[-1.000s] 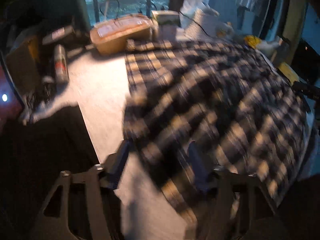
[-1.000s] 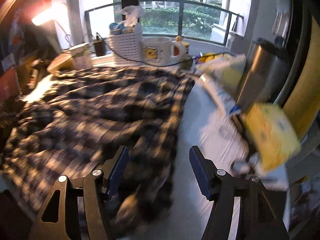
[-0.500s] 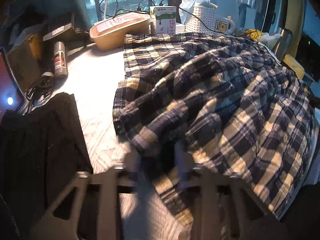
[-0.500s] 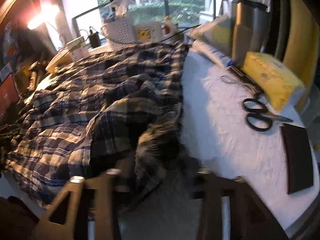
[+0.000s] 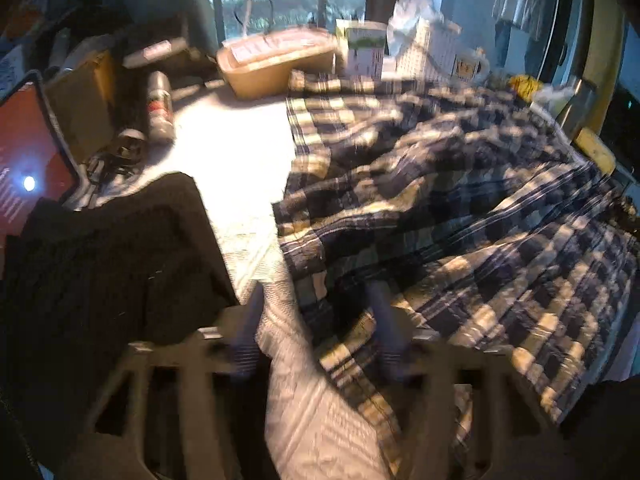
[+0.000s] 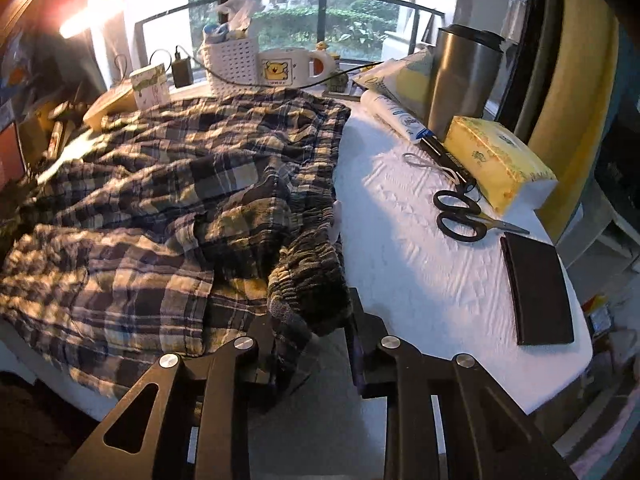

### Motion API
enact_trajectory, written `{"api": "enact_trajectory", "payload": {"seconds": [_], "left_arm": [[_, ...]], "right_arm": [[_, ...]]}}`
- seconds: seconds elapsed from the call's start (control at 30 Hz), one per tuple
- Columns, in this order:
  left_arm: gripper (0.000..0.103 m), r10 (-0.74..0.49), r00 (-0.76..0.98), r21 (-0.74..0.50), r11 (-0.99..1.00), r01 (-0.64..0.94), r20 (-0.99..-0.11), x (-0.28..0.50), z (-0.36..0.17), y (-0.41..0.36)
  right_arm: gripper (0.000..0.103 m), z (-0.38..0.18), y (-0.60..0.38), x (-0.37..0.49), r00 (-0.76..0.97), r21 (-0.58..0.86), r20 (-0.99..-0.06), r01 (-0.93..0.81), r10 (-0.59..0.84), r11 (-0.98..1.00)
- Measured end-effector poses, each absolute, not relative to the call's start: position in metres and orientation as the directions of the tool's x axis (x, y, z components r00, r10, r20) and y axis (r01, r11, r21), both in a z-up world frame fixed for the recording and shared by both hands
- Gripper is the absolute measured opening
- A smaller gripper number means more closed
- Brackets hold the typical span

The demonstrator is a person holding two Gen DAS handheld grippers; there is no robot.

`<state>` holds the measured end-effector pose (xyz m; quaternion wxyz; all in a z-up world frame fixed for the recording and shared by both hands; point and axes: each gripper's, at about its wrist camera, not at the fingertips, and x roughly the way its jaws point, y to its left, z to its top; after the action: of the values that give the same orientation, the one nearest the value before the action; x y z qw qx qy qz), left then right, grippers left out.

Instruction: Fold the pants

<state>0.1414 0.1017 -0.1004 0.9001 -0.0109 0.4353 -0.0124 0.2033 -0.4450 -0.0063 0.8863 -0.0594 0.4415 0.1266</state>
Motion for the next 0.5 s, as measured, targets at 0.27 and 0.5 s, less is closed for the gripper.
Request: {"api": "enact_trajectory", "payload": {"seconds": [0.27, 0.5], "left_arm": [[0.061, -0.194, 0.671, -0.141, 0.981, 0.133, -0.716, 0.076, -0.075, 0.079], [0.061, -0.337, 0.637, -0.212, 0.940, 0.267, -0.693, 0.041, -0.080, 0.027]], "right_arm": [[0.074, 0.014, -0.451, 0.186, 0.641, -0.006, -0.751, -0.248, 0.159, 0.969], [0.074, 0.021, -0.453, 0.160, 0.662, 0.007, -0.729, -0.250, 0.176, 0.968]]}}
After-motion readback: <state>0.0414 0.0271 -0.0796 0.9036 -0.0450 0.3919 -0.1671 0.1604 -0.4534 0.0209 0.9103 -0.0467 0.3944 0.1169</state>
